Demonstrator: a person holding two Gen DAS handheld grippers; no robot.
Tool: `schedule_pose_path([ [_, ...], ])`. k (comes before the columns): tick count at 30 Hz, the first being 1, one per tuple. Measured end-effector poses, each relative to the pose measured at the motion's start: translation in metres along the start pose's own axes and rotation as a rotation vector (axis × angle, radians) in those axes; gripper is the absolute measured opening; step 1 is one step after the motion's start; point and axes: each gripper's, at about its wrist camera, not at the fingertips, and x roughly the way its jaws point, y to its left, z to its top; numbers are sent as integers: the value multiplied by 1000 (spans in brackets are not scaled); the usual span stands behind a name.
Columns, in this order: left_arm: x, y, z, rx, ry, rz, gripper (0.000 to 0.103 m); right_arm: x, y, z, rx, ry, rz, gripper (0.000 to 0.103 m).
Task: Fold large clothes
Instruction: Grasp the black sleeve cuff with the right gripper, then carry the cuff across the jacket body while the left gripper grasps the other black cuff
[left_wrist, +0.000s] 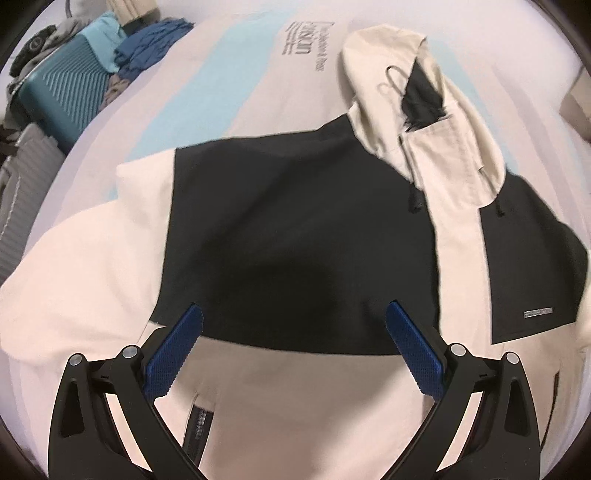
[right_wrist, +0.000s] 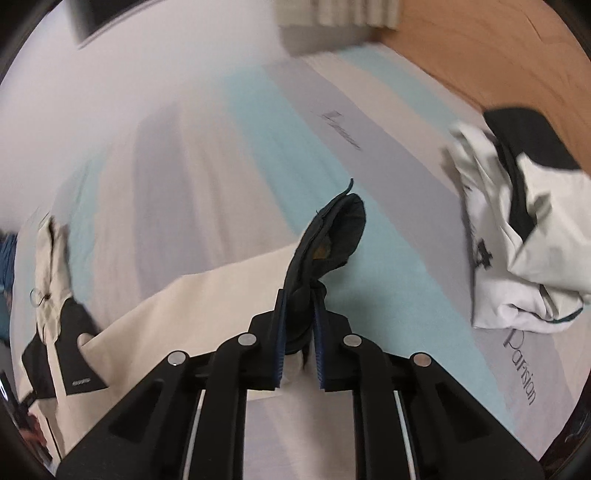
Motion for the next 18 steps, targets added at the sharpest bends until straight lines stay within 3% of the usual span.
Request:
schedule_pose_path([
  [7, -20, 34, 8, 35, -37, -80, 97, -39, 125, -33, -101, -49, 46, 10],
  [15, -58, 104, 3, 104, -91, -89, 97, -76, 314, -82, -236, -33, 217, 10],
  [18, -63, 138, -3, 76, -89, -101, 97, -83, 389, -112, -327, -16, 282, 10],
])
